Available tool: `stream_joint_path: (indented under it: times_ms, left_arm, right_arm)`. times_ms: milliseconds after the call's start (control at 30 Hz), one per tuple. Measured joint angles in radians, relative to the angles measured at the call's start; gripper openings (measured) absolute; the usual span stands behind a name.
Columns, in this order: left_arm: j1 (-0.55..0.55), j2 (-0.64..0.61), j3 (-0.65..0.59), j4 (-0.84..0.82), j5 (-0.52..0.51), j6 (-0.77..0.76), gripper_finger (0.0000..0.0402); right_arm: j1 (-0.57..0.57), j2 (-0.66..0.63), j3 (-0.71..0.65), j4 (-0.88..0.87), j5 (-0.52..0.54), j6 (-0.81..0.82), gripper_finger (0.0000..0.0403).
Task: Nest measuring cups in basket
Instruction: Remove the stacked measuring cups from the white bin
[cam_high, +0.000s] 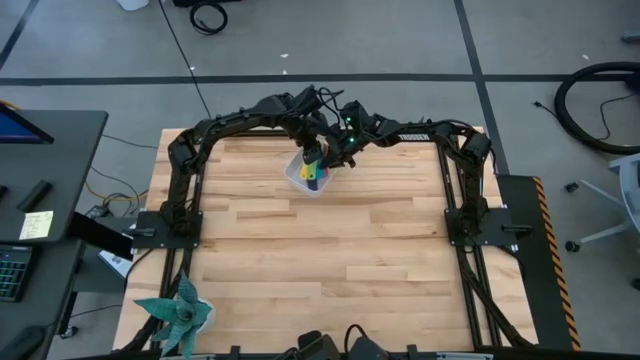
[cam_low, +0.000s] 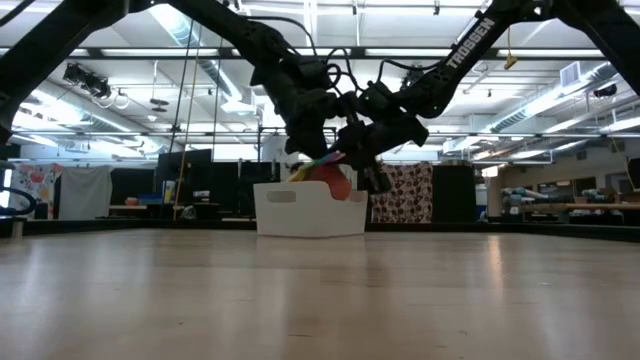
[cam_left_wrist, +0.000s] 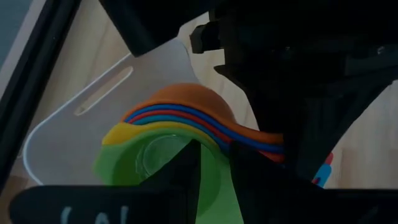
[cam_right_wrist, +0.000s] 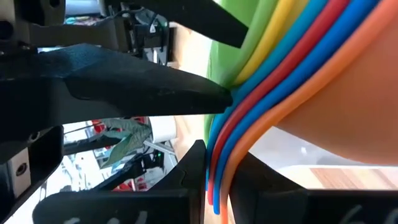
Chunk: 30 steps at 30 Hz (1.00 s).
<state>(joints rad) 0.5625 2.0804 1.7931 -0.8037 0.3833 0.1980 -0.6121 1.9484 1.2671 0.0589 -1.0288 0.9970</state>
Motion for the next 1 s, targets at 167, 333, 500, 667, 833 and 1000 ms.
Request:
stream_joint_path:
  times_ms: [167,333,500,667,833,1000]
  left_arm:
    - [-0.001,0.000,0.000,-0.013,0.003,-0.006,0.0088]
    - [-0.001,-0.006,0.000,-0.041,0.012,-0.030,0.0088]
    - [-0.007,-0.025,-0.001,-0.059,0.032,-0.051,0.0088]
    - [-0.026,-0.060,-0.003,-0.068,0.034,-0.059,0.0083]
    - [-0.052,-0.082,-0.003,-0.079,0.041,-0.088,0.0080]
    - [-0.088,-0.082,-0.004,-0.125,0.039,-0.116,0.0080]
  right_arm:
    - [0.000,0.000,0.000,0.003,-0.021,-0.034,0.0047]
    - [-0.003,0.000,0.000,0.024,-0.049,-0.077,0.0046]
    - [-0.003,0.000,-0.001,0.049,-0.089,-0.084,0.0046]
    - [0.008,0.000,-0.001,0.096,-0.143,-0.084,0.0046]
    - [0.035,0.000,-0.001,0.124,-0.185,-0.092,0.0045]
    - [0.072,0.000,-0.001,0.071,-0.188,-0.140,0.0044]
